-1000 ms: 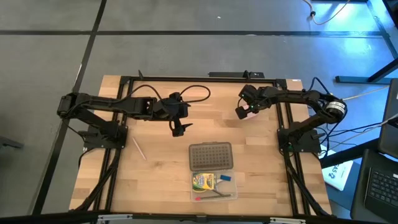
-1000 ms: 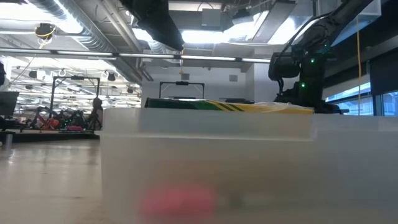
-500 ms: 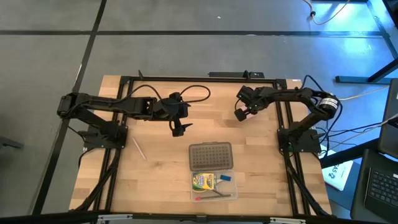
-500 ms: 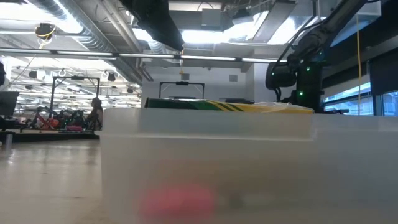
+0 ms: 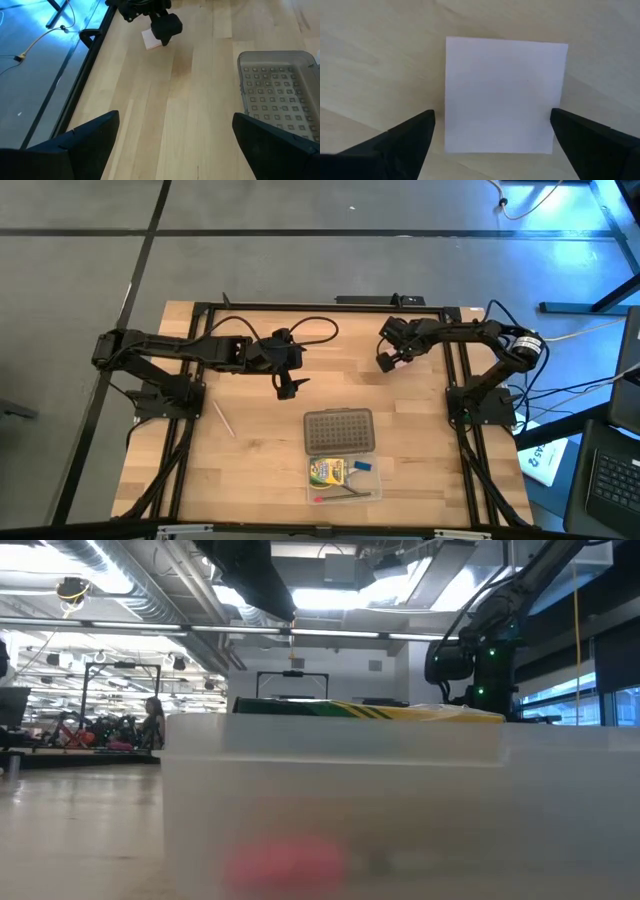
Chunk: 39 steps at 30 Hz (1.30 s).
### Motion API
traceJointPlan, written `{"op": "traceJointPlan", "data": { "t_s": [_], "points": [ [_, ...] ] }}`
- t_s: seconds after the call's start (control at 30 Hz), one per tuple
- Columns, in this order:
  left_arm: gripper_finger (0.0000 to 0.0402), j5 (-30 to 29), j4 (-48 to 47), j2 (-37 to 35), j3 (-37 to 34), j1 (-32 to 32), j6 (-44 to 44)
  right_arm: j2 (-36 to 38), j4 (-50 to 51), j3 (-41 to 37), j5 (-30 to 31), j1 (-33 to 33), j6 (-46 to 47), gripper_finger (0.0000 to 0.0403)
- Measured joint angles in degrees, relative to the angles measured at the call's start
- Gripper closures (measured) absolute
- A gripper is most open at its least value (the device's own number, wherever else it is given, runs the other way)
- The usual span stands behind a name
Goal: Pack school essentials
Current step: Put the pink sticky note into the supply box
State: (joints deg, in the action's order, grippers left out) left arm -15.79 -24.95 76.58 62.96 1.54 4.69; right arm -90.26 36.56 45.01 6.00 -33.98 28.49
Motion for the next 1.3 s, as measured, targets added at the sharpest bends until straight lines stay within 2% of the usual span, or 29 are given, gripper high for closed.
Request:
{"op": "traceJointPlan", "data": {
  "t_s": [0.17, 1.0, 1.3],
  "points": [
    [0.0019, 0.01, 0.00, 0.00, 0.00, -0.01, 0.00, 0.01, 0.25, 0.05, 2.36, 0.00, 2.47, 0.0004],
    [0.0019, 0.01, 0.00, 0.00, 0.00, -0.01, 0.00, 0.09, -2.24, -1.35, 1.89, -0.04, 0.73, 0.0004],
    [0.0019, 0.00, 0.00, 0.00, 0.00, 0.00, 0.00, 0.09, -2.63, -1.35, 3.45, 0.68, -1.98, 0.0004]
  ]
}}
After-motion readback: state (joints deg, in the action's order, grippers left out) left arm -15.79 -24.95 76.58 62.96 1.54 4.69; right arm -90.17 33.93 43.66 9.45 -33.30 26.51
